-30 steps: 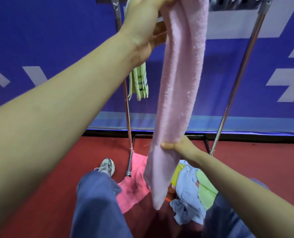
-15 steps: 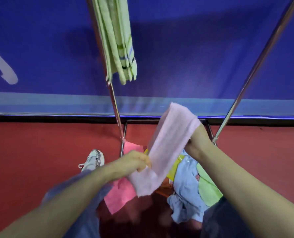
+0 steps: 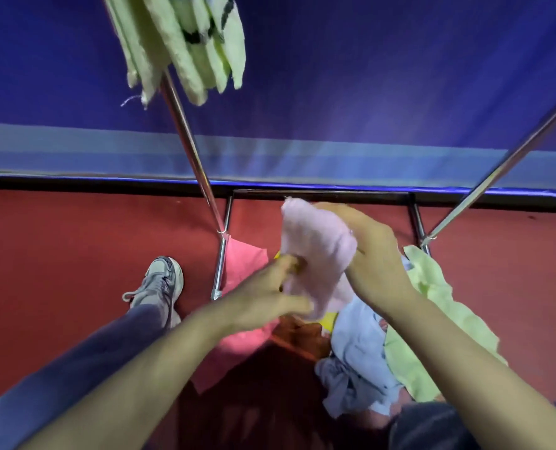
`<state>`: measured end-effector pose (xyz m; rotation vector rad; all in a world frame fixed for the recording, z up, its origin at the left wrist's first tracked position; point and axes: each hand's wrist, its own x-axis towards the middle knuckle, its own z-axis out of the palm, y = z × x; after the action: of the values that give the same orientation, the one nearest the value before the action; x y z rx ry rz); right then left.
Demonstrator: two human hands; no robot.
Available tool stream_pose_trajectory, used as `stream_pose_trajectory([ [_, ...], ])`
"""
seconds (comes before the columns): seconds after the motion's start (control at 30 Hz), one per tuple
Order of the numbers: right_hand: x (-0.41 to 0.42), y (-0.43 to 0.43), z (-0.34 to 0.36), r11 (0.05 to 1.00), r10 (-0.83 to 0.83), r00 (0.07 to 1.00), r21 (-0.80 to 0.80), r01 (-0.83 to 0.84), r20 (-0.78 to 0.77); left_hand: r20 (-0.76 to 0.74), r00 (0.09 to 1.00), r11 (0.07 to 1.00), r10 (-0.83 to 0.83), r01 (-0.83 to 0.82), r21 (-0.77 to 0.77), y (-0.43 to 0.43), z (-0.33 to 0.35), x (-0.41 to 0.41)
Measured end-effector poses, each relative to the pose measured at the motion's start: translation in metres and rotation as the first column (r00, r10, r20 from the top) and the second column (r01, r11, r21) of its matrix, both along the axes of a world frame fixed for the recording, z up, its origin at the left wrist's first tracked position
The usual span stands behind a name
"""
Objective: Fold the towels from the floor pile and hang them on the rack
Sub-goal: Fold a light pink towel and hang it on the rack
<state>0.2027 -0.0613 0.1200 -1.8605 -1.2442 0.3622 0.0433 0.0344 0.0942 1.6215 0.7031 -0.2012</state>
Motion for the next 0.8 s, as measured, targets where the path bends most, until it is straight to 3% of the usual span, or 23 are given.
stream_pose_trajectory([
  [0.03,-0.003,0.001,0.000,0.996,0.085,0.994,-0.020,-0.084,0.062,0.128,0.978,0.981,0.163,-0.146,-0.130,0.004,0.007,0.008],
  [0.1,-0.002,-0.002,-0.004,0.982,0.183,0.962,-0.093,-0.167,0.204,0.249,0.888,0.920,0.385,-0.350,-0.176,0.015,0.022,0.021],
  [0.2,0.001,-0.004,-0.007,0.990,0.112,0.961,-0.113,-0.086,0.251,0.256,0.771,0.812,0.583,-0.543,-0.213,0.033,0.022,0.021],
  [0.27,0.008,-0.006,-0.006,0.994,0.016,0.972,-0.111,0.010,0.234,0.143,0.810,0.809,0.568,-0.519,-0.275,0.038,0.021,0.022],
  [0.33,0.013,-0.005,-0.004,0.992,-0.053,0.992,-0.108,0.065,0.112,0.080,0.897,0.885,0.435,-0.409,-0.221,0.035,0.020,0.026],
  [0.43,0.013,-0.002,-0.003,0.991,-0.090,0.986,-0.115,0.074,-0.140,0.142,0.925,0.935,0.353,-0.343,-0.090,0.025,0.013,0.030],
  [0.57,0.007,-0.002,-0.003,0.998,-0.016,0.999,-0.068,0.014,-0.030,0.293,0.839,0.889,0.459,-0.436,-0.144,0.023,0.012,0.029],
  [0.7,0.003,0.000,-0.012,0.999,0.028,0.999,-0.027,-0.029,-0.024,0.120,0.866,0.857,0.485,-0.443,-0.264,0.028,0.013,0.029],
  [0.8,0.002,-0.003,-0.019,0.996,0.084,0.997,0.019,-0.084,-0.001,-0.011,0.891,0.778,0.455,-0.403,-0.482,0.020,0.014,0.031],
])
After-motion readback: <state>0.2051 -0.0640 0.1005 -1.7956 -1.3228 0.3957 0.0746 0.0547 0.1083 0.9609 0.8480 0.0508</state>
